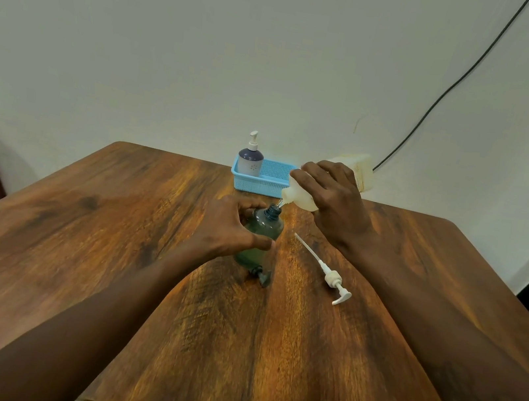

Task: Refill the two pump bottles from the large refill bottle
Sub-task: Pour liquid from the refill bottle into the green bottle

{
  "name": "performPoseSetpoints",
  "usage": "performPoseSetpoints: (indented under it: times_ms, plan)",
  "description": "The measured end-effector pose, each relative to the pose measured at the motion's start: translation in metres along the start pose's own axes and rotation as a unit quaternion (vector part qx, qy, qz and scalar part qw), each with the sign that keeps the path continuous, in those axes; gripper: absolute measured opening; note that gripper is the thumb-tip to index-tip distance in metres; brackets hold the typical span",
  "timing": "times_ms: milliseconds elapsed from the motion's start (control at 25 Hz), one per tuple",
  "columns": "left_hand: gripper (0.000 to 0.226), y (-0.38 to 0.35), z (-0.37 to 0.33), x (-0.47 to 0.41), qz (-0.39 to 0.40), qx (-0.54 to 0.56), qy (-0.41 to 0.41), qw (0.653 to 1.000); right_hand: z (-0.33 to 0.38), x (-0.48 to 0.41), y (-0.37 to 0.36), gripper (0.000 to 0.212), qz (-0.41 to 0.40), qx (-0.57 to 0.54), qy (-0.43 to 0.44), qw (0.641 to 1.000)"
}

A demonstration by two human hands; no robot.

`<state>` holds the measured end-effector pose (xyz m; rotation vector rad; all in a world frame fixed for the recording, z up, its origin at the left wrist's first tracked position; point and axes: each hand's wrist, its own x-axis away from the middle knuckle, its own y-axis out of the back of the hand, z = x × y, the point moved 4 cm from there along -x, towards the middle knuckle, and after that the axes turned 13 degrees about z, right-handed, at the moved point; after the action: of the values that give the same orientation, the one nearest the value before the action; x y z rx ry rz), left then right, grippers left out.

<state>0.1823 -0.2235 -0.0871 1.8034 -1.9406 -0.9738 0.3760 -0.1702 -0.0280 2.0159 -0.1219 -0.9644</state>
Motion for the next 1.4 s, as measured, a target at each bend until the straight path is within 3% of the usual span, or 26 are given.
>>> performPoseSetpoints:
  times_ms: [1400]
  plan:
    - [0.077,-0.0022,0.0014,0.0005,-0.003,-0.003,-0.011,1.000,0.0077,-0.0030,-0.0018,0.057,0.019,0.027,0.052,0.998]
